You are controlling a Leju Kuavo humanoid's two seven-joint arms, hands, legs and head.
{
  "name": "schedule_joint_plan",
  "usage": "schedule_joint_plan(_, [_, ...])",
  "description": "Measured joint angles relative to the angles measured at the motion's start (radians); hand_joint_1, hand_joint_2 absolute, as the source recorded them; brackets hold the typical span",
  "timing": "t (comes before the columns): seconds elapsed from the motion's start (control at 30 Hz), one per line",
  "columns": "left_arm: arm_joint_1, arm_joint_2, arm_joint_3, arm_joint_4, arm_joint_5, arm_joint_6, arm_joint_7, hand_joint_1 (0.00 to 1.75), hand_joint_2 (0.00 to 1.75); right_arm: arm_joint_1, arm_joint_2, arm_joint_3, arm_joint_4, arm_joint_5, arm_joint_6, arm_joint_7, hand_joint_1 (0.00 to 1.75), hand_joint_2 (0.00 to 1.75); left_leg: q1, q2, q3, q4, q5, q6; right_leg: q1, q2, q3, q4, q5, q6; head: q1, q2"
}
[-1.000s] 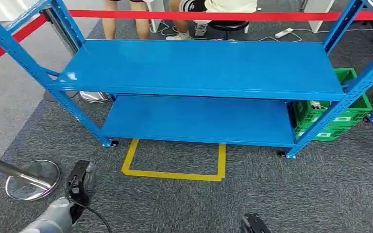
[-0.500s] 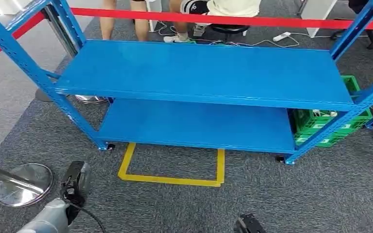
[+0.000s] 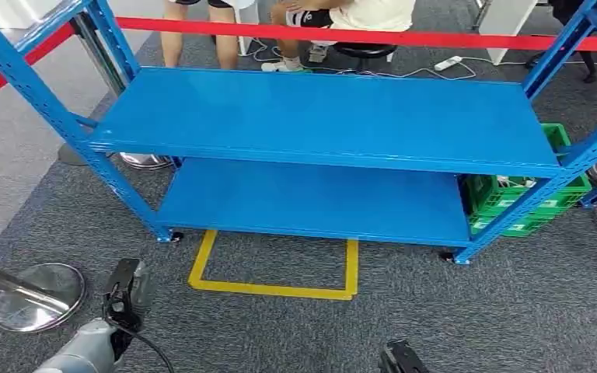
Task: Take the parts from the cabinet and place them on the table.
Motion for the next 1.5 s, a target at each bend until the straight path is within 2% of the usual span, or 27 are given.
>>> schedule_joint_plan(0.03, [0.0, 0.0, 0.0, 0.0, 0.0, 0.002, 0.0, 0.0, 0.0, 0.0, 0.0, 0.0, 0.0, 0.0, 0.0, 0.0, 0.0, 0.0, 0.0, 0.0, 0.0, 0.0, 0.0, 0.0, 0.0, 0.0, 0.0, 0.001, 0.0, 0.0, 0.0, 0.0])
schedule_joint_plan(0.07, [0.0, 0.0, 0.0, 0.0, 0.0, 0.004, 0.0, 0.0, 0.0, 0.0, 0.0, 0.0, 0.0, -0.005, 0.0, 0.001, 0.0, 1.75, 0.0, 0.0, 0.001, 0.0, 0.0, 0.0, 0.0, 0.0, 0.0, 0.001, 0.0, 0.0, 0.0, 0.0])
schedule_joint_plan(0.1, [0.0, 0.0, 0.0, 0.0, 0.0, 0.007, 0.0, 0.0, 1.75, 0.0, 0.0, 0.001, 0.0, -0.01, 0.0, 0.002, 0.0, 1.75, 0.0, 0.0, 0.001, 0.0, 0.0, 0.0, 0.0, 0.0, 0.0, 0.002, 0.0, 0.0, 0.0, 0.0])
schedule_joint_plan(0.23, [0.0, 0.001, -0.003, 0.0, 0.003, -0.008, 0.011, 0.0, 1.75, 0.0, 0.0, 0.012, -0.002, -0.017, -0.029, 0.007, 0.0, 1.75, 0.0, 0.0, 0.002, 0.0, 0.001, -0.001, 0.0, 0.0, 0.0, 0.003, 0.0, 0.0, 0.0, 0.0])
schedule_joint_plan(0.27, [0.001, 0.002, -0.003, 0.0, 0.013, -0.014, 0.002, 0.0, 0.0, 0.0, 0.0, 0.012, -0.004, -0.029, -0.032, 0.001, 0.0, 0.0, 0.0, 0.0, 0.002, 0.0, 0.001, -0.001, 0.0, 0.0, 0.0, 0.003, 0.0, 0.0, 0.0, 0.0])
schedule_joint_plan(0.33, [0.003, 0.002, -0.002, 0.0, 0.027, -0.007, -0.015, 0.0, 0.0, -0.001, 0.0, 0.011, -0.006, -0.055, -0.031, -0.015, 0.0, 0.0, 0.0, 0.0, 0.002, 0.0, 0.001, -0.001, 0.0, 0.0, 0.0, 0.004, 0.0, 0.0, 0.0, 0.0])
schedule_joint_plan(0.87, [0.008, -0.006, -0.001, -0.008, 0.044, 0.055, -0.015, 0.0, 0.0, -0.001, 0.0, 0.014, -0.008, -0.092, -0.023, -0.023, 0.0, 0.0, 0.0, 0.0, 0.002, 0.0, 0.001, -0.001, 0.0, 0.0, 0.001, 0.004, 0.0, 0.0, 0.0, 0.0])
schedule_joint_plan(1.5, [0.008, -0.008, -0.001, -0.009, 0.044, 0.058, -0.015, 0.0, 0.0, -0.001, 0.0, 0.015, -0.009, -0.096, -0.024, -0.022, 0.0, 0.0, 0.0, 0.0, 0.003, 0.0, 0.001, -0.001, 0.0, 0.0, 0.001, 0.004, 0.0, 0.0, 0.0, 0.0])
